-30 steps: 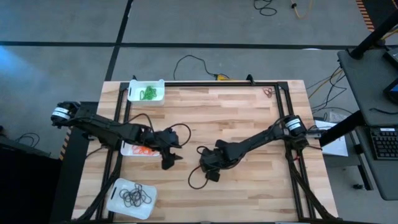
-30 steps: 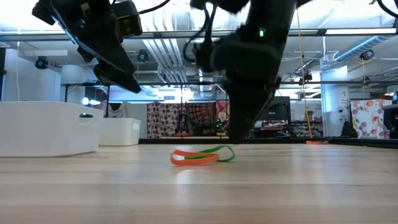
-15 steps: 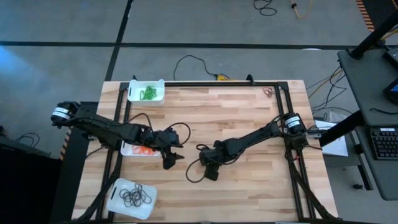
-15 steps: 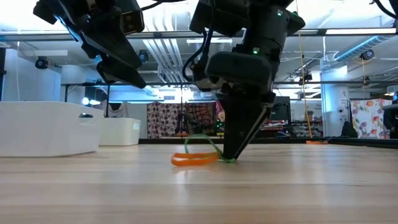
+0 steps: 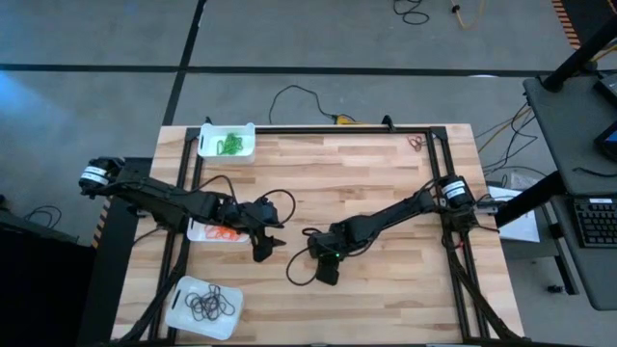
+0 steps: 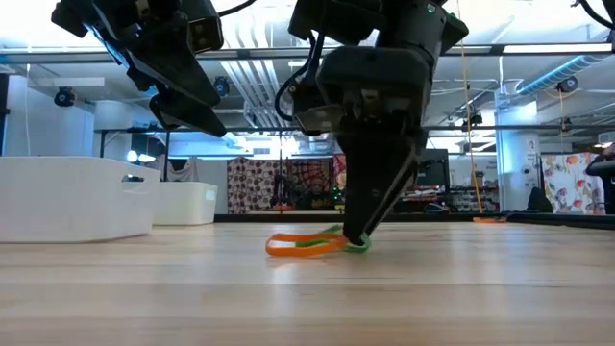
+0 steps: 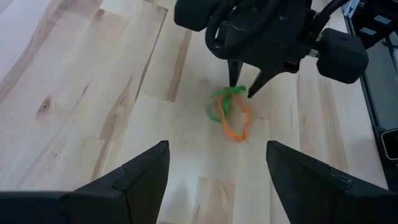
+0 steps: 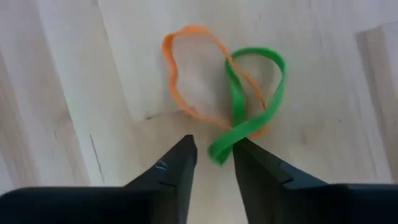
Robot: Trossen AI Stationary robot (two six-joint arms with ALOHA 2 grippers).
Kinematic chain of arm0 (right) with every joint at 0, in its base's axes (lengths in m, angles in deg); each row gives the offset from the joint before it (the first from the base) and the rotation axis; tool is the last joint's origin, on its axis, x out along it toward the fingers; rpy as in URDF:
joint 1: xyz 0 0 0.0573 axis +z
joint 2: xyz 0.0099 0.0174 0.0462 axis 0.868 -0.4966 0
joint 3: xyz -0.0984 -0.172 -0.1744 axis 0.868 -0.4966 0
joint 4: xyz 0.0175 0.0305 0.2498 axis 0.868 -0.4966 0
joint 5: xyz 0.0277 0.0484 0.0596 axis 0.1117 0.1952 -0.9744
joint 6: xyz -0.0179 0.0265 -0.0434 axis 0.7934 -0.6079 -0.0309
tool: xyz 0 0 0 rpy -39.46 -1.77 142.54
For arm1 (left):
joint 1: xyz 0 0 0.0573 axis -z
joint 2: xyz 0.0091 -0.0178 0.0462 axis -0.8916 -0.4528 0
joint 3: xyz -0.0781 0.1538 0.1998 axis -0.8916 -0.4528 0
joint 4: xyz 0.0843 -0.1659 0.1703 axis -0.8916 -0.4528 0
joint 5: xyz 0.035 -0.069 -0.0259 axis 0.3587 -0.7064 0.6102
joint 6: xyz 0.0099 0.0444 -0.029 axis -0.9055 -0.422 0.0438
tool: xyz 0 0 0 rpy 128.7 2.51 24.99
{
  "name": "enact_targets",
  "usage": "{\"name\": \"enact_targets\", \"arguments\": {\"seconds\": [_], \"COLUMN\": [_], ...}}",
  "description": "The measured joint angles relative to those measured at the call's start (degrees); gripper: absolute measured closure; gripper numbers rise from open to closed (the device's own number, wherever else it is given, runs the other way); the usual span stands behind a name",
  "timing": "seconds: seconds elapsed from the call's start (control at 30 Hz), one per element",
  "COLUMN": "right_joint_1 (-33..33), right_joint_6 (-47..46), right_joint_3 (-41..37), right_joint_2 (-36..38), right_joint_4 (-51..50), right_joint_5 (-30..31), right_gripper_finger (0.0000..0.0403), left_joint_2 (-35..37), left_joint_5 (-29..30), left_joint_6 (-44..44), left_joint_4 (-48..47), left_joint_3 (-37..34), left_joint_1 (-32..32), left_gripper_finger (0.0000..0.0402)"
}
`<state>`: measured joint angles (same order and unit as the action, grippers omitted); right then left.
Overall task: Sort rubber bands into baskets
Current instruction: Put the green rubber band into the top white bin
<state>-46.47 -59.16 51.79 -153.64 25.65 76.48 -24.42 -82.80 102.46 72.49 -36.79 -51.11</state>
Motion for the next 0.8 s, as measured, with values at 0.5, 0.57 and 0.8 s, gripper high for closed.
{"name": "enact_targets", "arguments": {"seconds": [0.5,0.57,0.8], "right_joint_1": [-0.1,-0.2,-2.4], "right_joint_6": [0.0,0.0,5.4], "right_joint_3": [-0.2,0.8,6.0], "right_joint_2": [-0.2,-0.2,0.1], "right_joint_4": [-4.0,-8.8,-21.5], "right_joint_5": [4.4,6.4,17.8], "right_gripper_finger": [0.0311,0.0347,0.0391], "left_joint_2": [0.0,0.0,0.0], "left_joint_5": [0.1,0.1,0.0], "left_joint_6": [-0.1,-0.1,0.1], "left_joint_4": [0.0,0.0,0.0], "left_joint_3": [0.0,0.0,0.0], "left_joint_1": [0.0,0.0,0.0], "left_gripper_finger": [0.0151,0.0151,0.0151]}}
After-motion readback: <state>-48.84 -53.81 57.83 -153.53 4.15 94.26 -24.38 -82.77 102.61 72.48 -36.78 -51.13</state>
